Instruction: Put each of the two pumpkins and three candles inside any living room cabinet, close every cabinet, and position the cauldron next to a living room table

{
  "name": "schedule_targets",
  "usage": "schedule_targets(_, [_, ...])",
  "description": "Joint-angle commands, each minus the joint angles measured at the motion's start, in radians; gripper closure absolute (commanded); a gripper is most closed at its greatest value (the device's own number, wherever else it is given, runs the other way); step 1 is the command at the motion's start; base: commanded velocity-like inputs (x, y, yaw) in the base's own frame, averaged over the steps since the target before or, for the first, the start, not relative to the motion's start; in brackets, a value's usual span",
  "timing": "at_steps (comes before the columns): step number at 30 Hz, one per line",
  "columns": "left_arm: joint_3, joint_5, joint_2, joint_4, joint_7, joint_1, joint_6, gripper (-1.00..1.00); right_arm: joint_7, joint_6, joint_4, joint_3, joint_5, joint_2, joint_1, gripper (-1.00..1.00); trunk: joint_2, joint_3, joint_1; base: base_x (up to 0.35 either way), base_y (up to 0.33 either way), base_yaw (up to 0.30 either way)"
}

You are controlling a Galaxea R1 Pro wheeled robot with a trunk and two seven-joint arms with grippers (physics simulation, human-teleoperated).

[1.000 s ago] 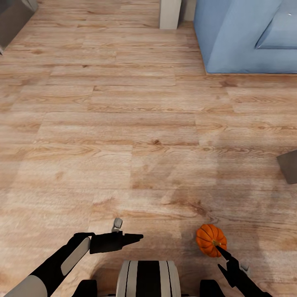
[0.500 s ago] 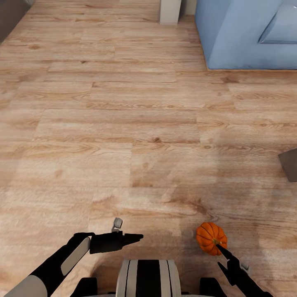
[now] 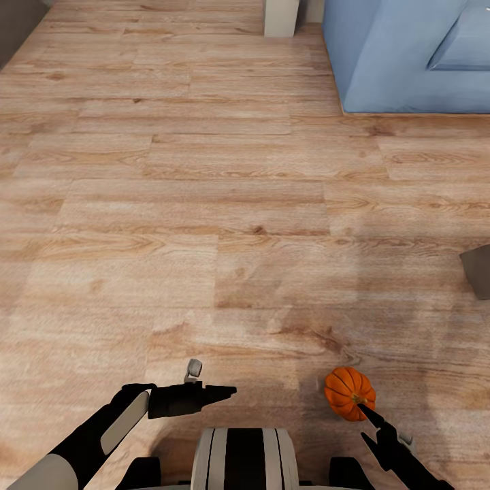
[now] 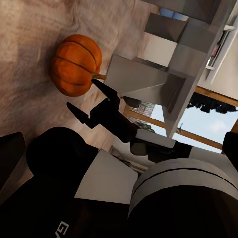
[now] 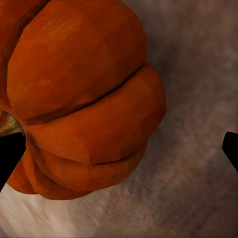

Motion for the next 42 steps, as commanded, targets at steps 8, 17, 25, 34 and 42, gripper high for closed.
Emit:
schedule_targets(8, [-0.003,0.009,0.001,0.0,0.001,-0.001,0.006,-1.0,-0.039,-0.003,0.0,0.013,0.008,-0.004,0.0,-1.0,0.0,-0.001,0.0,0.0,0.0,0.0])
schedule_targets(17, [-0.003,0.009,0.001,0.0,0.001,-0.001,0.006,-1.0,-0.035,-0.003,-0.037,0.076,0.006,-0.006,0.0,-1.0,0.0,-0.001,0.0,0.0,0.0,0.0])
schedule_targets(25, [-0.003,0.009,0.001,0.0,0.001,-0.001,0.006,-1.0,0.062,-0.002,-0.075,0.107,0.008,-0.005,0.003,-1.0,-0.001,-0.008,0.001,0.0,0.0,0.0])
schedule_targets(34, [-0.003,0.009,0.001,0.0,0.002,-0.001,0.005,-1.0,0.085,-0.003,-0.078,0.111,0.008,-0.005,0.003,-1.0,-0.001,-0.008,0.001,0.0,0.0,0.0])
schedule_targets(42, [-0.003,0.009,0.001,0.0,0.003,-0.001,0.005,-1.0,0.092,-0.005,-0.082,0.111,0.008,-0.006,0.005,-1.0,-0.001,-0.012,0.001,0.0,0.0,0.0])
